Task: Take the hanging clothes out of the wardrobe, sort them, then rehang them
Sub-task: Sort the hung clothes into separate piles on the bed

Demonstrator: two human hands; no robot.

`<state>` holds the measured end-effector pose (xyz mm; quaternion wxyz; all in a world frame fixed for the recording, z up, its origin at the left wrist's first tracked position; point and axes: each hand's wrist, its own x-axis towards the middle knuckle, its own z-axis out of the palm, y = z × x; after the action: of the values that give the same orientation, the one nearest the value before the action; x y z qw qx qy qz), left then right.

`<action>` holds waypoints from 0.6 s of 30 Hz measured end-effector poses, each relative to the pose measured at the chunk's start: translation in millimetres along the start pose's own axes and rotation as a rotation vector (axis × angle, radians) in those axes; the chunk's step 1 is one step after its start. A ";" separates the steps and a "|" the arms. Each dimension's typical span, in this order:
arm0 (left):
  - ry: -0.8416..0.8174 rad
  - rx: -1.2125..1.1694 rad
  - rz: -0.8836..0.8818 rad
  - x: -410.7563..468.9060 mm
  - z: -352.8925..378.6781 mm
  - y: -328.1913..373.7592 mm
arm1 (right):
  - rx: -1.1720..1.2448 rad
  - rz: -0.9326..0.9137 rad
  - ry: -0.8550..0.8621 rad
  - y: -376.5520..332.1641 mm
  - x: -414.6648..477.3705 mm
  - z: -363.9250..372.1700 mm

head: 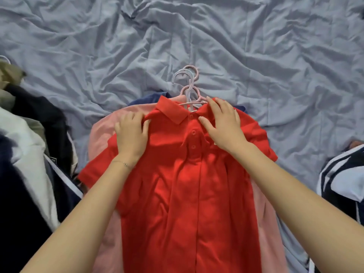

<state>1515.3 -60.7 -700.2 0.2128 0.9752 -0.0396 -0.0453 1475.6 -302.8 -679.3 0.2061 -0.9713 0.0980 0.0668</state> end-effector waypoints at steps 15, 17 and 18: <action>0.042 -0.464 0.236 -135.1 -175.0 39.7 | 0.181 -0.018 0.092 -63.9 -118.7 -146.1; 0.043 -0.479 0.208 -166.4 -202.2 44.7 | 0.193 0.004 0.163 -76.4 -153.2 -165.6; 0.039 -0.492 0.192 -182.7 -216.4 46.3 | 0.194 0.023 0.185 -83.7 -172.8 -173.8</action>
<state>1354.0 4.0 -471.8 0.4475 0.8867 -0.1157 -0.0142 1341.4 -271.6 -460.0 0.2883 -0.9477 0.1337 -0.0305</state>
